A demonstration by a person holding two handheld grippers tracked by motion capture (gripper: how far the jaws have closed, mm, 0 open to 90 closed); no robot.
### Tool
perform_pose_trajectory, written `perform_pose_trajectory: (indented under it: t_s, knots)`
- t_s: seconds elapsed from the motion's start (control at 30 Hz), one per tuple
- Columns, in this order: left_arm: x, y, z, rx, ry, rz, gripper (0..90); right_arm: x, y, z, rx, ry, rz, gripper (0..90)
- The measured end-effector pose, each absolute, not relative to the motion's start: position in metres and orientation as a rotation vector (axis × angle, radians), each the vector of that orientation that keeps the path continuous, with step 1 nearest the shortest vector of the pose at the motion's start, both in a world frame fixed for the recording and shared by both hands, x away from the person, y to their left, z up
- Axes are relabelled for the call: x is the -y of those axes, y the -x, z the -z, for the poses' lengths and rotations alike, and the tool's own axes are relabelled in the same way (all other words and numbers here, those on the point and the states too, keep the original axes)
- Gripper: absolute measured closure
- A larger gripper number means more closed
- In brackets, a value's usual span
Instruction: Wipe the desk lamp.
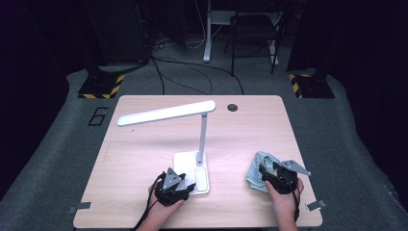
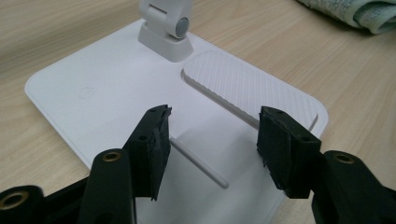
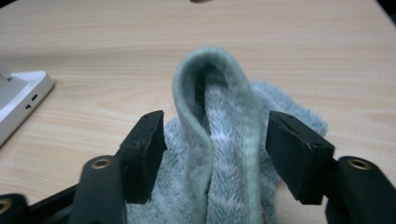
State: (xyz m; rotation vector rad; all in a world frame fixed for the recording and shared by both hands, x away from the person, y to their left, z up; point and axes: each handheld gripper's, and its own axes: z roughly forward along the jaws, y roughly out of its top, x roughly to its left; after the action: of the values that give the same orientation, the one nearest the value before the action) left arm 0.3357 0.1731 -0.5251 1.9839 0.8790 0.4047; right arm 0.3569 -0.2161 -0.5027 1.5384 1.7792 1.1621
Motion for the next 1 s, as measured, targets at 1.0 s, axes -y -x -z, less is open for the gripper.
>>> perform_pose_trajectory:
  t_s: [1.0]
  knots:
    - [-0.207, -0.334, 0.496, -0.853, -1.941, -0.374, 36.2, 0.195, -0.334, 0.454, -1.720, -1.286, -1.259, 32.5]
